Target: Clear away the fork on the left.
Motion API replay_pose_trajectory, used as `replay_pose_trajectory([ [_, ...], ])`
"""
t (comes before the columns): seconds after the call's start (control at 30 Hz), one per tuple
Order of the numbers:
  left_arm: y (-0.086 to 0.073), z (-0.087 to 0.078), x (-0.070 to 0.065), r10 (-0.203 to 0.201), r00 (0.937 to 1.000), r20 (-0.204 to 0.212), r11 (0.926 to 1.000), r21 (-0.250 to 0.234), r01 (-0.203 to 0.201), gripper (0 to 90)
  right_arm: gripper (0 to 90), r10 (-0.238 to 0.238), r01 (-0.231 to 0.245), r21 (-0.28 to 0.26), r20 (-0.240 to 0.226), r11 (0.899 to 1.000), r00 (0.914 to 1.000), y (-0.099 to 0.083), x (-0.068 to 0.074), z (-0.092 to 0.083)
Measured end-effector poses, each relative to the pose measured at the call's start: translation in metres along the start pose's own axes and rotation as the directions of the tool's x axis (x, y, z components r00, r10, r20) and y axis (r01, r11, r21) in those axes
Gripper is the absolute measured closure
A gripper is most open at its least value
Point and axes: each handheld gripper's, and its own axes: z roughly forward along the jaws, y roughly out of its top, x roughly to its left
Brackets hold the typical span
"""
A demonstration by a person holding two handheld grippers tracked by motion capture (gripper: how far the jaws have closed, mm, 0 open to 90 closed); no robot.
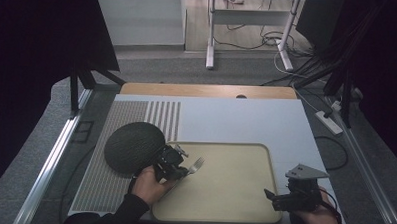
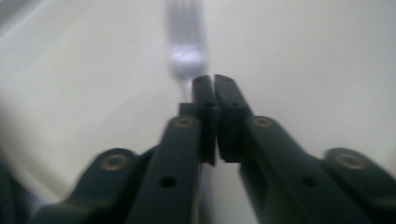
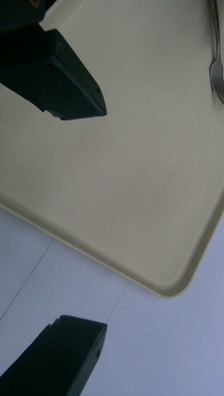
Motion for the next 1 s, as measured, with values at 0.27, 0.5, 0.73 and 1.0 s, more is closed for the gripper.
replay_pose_trajectory([
  [0.27, -0.005, 0.018, 0.011, -0.052, 0.9985, -0.015, 0.9954, 0.079, 0.053, 89.1, 0.5, -0.003, 0.003, 0.003, 0.001, 1.000, 1.0000, 0.000, 0.001, 0.000],
  [0.5, -0.012, 0.011, 0.028, -0.118, 0.9922, -0.039, 0.9898, 0.075, 0.121, 89.0, 0.5, -0.003, 0.003, 0.000, -0.001, 1.000, 1.0000, 0.000, 0.001, 0.000],
  [0.73, -0.020, 0.004, 0.042, -0.161, 0.9844, -0.070, 0.9828, 0.079, 0.167, 89.0, 0.5, -0.001, 0.001, 0.002, -0.004, 1.000, 1.0000, 0.000, 0.000, 0.000],
  [1.0, -0.022, 0.003, 0.047, -0.171, 0.9830, -0.067, 0.9818, 0.072, 0.176, 88.7, 0.5, 0.000, 0.000, 0.001, -0.006, 1.000, 1.0000, 0.000, 0.000, 0.000],
])
